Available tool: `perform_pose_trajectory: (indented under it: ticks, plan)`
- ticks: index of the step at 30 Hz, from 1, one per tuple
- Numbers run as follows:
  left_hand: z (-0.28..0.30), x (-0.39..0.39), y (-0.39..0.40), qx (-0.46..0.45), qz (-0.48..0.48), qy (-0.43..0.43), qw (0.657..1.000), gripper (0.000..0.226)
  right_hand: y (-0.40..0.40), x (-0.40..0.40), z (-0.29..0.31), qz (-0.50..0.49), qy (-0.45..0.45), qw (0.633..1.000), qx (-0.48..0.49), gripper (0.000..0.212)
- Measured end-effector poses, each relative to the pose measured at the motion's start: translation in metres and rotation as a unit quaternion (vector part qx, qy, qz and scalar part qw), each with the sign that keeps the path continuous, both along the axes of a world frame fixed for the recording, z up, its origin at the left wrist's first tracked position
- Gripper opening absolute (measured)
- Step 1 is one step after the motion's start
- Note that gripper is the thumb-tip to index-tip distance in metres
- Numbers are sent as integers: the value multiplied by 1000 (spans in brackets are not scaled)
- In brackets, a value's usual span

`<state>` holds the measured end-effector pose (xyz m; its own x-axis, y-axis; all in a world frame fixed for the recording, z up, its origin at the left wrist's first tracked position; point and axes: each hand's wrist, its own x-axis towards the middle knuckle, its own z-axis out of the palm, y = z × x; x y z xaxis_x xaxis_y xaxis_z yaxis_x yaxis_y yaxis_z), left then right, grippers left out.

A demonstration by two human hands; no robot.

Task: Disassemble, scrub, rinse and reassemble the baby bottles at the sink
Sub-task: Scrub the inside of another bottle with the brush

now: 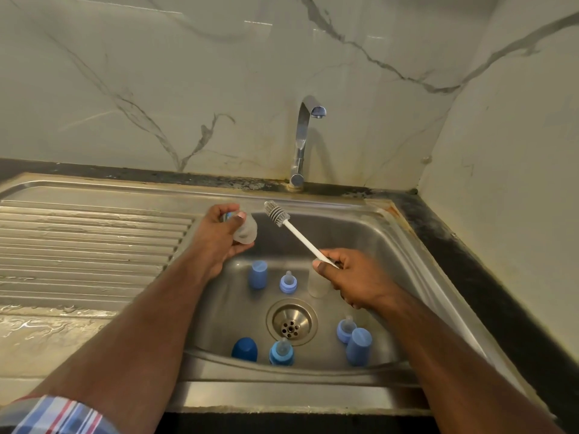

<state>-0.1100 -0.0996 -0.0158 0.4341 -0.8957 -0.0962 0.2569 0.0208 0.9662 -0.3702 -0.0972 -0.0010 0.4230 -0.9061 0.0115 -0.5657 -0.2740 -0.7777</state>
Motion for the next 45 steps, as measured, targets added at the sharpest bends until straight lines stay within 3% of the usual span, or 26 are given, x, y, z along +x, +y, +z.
perform_pose_trajectory:
  ticks: [4, 7, 15, 26, 32, 38, 45]
  plan:
    - [1, 4, -2, -22, 24, 99, 995, 54, 3, 2, 2, 10, -24, 999, 22, 14]
    - [2, 8, -2, -25, 36, 144, 989, 65, 2, 3, 1, 13, -21, 999, 22, 16]
    - [7, 11, 0, -34, 58, 196, 978, 53, 1, 3, 0, 13, 17, 1000, 12, 19]
    - [9, 5, -2, -22, 17, 197, 980, 47, 1, 7, 0, 24, 125, 986, -109, 32]
    - [9, -2, 1, 2, -24, 169, 985, 65, 6, 19, -2, 24, 213, 956, -200, 48]
    - [11, -3, 3, -9, -33, 187, 982, 69, 10, 27, -3, 24, 179, 967, -179, 45]
    - [16, -15, 7, -15, -81, 172, 982, 40, 10, 30, -2, 17, 144, 981, -130, 44]
